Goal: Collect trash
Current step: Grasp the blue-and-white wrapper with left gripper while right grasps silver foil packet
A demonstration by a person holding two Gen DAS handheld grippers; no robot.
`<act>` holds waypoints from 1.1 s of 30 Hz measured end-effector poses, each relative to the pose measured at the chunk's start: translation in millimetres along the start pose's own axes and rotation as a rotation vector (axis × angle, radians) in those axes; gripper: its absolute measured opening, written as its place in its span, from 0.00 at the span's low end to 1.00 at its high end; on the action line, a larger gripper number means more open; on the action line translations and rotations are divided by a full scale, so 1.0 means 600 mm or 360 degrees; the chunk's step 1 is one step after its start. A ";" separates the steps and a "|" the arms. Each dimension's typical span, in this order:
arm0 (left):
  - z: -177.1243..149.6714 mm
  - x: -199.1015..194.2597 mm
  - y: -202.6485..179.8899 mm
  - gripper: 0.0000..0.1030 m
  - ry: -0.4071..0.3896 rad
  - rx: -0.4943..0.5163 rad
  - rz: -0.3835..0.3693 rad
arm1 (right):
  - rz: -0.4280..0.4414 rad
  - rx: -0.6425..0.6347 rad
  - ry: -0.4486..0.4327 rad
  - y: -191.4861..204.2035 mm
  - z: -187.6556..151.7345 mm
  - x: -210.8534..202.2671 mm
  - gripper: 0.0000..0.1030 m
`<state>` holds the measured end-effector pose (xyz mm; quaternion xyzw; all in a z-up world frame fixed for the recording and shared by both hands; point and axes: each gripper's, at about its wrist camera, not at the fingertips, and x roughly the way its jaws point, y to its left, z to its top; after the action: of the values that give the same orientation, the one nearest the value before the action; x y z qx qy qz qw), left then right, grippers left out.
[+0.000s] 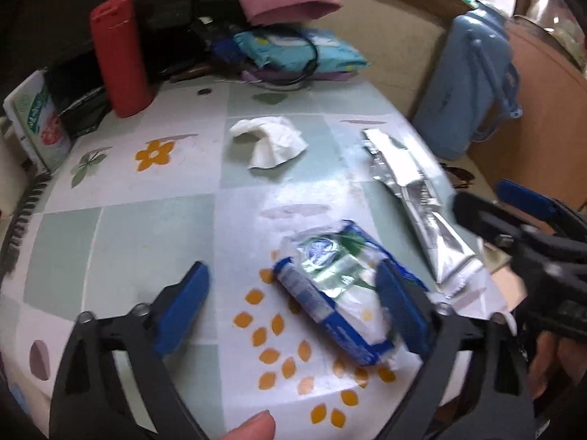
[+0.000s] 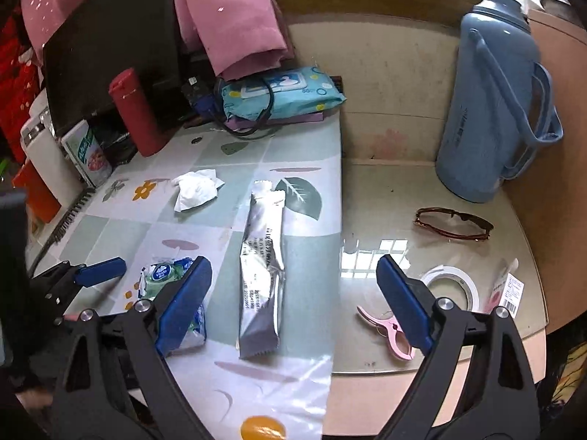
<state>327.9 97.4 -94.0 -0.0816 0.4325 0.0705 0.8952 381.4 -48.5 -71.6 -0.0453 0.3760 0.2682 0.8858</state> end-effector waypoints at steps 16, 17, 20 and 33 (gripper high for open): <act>-0.004 -0.017 0.020 0.34 -0.0033 -0.0024 -0.0128 | -0.0014 -0.0149 0.0141 0.050 -0.005 0.071 0.43; -0.005 -0.017 0.020 0.33 -0.0035 -0.0028 -0.0131 | -0.0017 -0.0163 0.0111 0.052 -0.009 0.069 0.37; -0.006 -0.019 0.027 0.32 -0.0042 -0.0058 -0.0155 | 0.0040 -0.0125 0.0111 0.050 -0.011 0.065 0.29; -0.029 -0.051 0.059 0.10 -0.0081 -0.0173 -0.0242 | 0.0122 -0.0116 0.0076 0.077 -0.027 0.020 0.22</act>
<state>288.9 126.9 -83.5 -0.1610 0.3978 0.0277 0.9028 354.2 -8.3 -86.1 -0.0696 0.3886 0.3143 0.8633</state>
